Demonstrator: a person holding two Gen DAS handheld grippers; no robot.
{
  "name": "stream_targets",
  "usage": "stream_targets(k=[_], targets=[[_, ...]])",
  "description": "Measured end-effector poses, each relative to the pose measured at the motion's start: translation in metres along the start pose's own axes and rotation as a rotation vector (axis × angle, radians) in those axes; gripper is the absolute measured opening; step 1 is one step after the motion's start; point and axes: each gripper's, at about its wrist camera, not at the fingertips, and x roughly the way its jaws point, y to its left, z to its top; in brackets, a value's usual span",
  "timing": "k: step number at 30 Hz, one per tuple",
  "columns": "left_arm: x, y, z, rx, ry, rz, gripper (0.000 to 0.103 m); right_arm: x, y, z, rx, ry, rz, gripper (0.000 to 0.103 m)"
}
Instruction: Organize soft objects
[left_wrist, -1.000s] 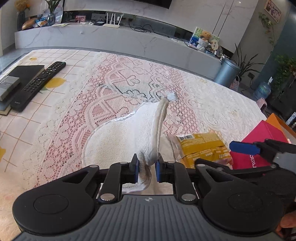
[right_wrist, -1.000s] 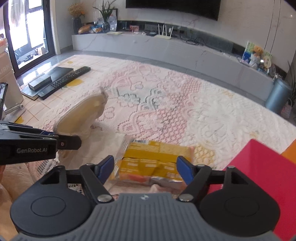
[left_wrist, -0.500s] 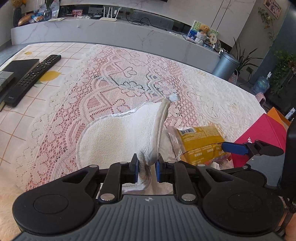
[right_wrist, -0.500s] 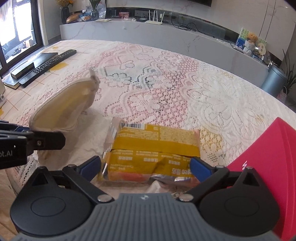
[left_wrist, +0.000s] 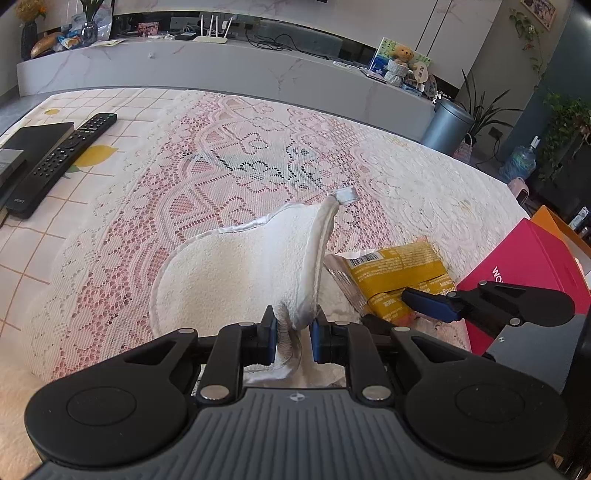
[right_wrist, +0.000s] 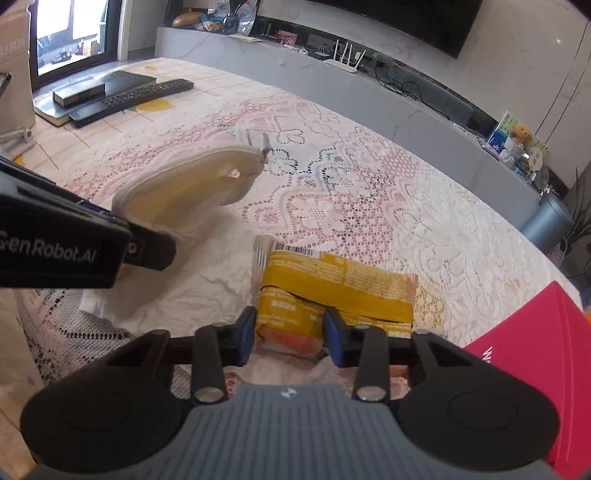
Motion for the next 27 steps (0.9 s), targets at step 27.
stream_targets(k=[27], targets=[[-0.055,-0.022,0.013,0.046,-0.186,-0.017,0.019,-0.098,-0.033,0.017,0.083,-0.205,-0.007,0.0]])
